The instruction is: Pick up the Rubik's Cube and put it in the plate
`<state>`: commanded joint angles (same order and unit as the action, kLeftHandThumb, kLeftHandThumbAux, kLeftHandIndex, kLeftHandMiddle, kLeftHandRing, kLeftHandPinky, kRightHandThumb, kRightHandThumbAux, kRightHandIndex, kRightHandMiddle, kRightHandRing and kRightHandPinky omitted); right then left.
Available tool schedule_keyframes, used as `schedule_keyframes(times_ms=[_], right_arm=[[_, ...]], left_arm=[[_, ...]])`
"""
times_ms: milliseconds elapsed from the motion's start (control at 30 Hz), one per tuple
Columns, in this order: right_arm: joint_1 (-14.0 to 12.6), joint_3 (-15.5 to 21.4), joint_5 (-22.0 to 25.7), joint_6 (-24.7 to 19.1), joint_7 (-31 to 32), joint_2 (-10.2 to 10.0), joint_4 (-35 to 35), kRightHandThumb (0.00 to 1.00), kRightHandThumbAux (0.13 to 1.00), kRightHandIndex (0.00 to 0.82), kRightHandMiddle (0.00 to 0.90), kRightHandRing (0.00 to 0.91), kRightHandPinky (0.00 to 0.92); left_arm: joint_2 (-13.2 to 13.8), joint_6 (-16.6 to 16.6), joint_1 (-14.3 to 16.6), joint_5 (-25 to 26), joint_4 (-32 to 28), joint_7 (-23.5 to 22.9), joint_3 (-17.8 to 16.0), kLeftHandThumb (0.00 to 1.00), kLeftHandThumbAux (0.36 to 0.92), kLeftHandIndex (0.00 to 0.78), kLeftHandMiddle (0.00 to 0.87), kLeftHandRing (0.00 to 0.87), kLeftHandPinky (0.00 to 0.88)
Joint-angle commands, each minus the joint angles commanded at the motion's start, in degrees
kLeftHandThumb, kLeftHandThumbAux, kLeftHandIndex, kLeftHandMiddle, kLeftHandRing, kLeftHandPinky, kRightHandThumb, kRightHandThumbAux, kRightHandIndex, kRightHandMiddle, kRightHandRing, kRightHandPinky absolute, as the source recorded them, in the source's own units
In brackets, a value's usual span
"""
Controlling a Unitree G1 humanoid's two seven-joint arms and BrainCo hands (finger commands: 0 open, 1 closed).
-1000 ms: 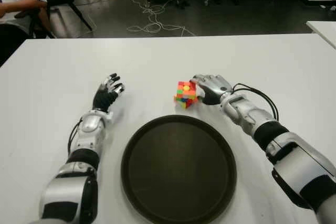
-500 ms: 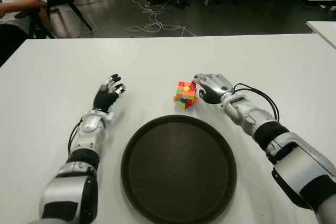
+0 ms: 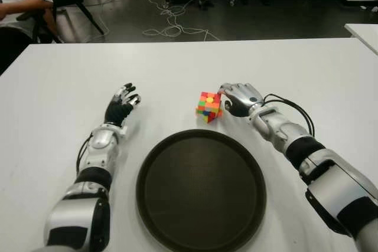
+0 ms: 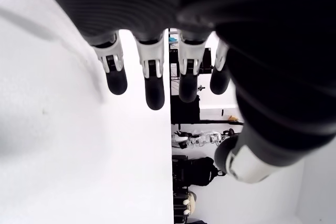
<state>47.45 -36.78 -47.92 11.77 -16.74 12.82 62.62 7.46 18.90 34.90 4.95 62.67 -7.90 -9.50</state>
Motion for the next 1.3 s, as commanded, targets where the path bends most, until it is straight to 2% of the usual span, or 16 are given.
schedule_keyframes(times_ms=[300,533,667,700,733,767,800,867,1000,1300], right_arm=[[0.1,-0.1,-0.2,-0.6,0.1,-0.2,0.2,0.699,0.716,0.425,0.54,0.549,0.512],[0.0,-0.3,-0.7,-0.6,-2.7,-0.3,0.5,0.698,0.717,0.425,0.533,0.543,0.509],[0.1,-0.5,-0.9,-1.5,-3.7,-0.6,1.0,0.675,0.726,0.406,0.378,0.406,0.402],[0.1,-0.5,-0.9,-1.8,-3.8,-0.7,1.0,0.503,0.696,0.303,0.294,0.32,0.328],[0.2,-0.4,-0.8,-2.3,-3.8,-0.9,1.1,0.439,0.686,0.266,0.264,0.289,0.302],[0.2,-0.4,-0.8,-2.7,-3.7,-1.0,1.2,0.32,0.655,0.182,0.176,0.195,0.215],[0.2,-0.4,-0.7,-3.6,-3.2,-1.2,1.2,0.243,0.635,0.129,0.119,0.134,0.159],[0.2,-0.3,-0.5,-5.0,-2.2,-1.6,1.3,0.166,0.586,0.066,0.061,0.068,0.081],[0.3,-0.2,-0.1,-7.2,0.5,-2.1,1.1,0.093,0.503,0.013,0.012,0.014,0.017],[0.7,-1.2,-1.0,-9.5,4.4,-2.1,0.1,0.049,0.42,0.0,0.0,0.0,0.0]], left_arm=[[0.1,0.5,-0.1,0.0,0.0,-0.1,-0.1,0.231,0.699,0.057,0.123,0.106,0.068],[0.1,0.2,-0.1,0.3,0.0,-0.3,-0.4,0.23,0.702,0.054,0.118,0.101,0.061],[0.3,0.4,-0.2,0.0,-0.2,-0.5,-0.1,0.232,0.71,0.05,0.116,0.103,0.074],[0.3,0.4,-0.3,0.0,-0.3,-0.5,-0.1,0.231,0.707,0.051,0.117,0.104,0.075],[0.3,0.5,-0.3,-0.1,-0.3,-0.5,0.0,0.231,0.706,0.052,0.118,0.105,0.076],[0.3,0.5,-0.4,-0.1,-0.3,-0.5,0.0,0.23,0.706,0.054,0.12,0.107,0.078],[0.3,0.6,-0.4,-0.1,-0.4,-0.5,0.0,0.23,0.705,0.056,0.121,0.109,0.08],[0.3,0.5,-0.4,-0.1,-0.5,-0.4,0.0,0.23,0.709,0.057,0.122,0.109,0.077],[0.4,0.4,-0.5,-0.1,-0.7,-0.4,0.0,0.235,0.712,0.057,0.12,0.107,0.076],[0.6,0.2,-0.7,-0.4,-1.1,-0.4,0.4,0.219,0.691,0.053,0.114,0.103,0.07]])
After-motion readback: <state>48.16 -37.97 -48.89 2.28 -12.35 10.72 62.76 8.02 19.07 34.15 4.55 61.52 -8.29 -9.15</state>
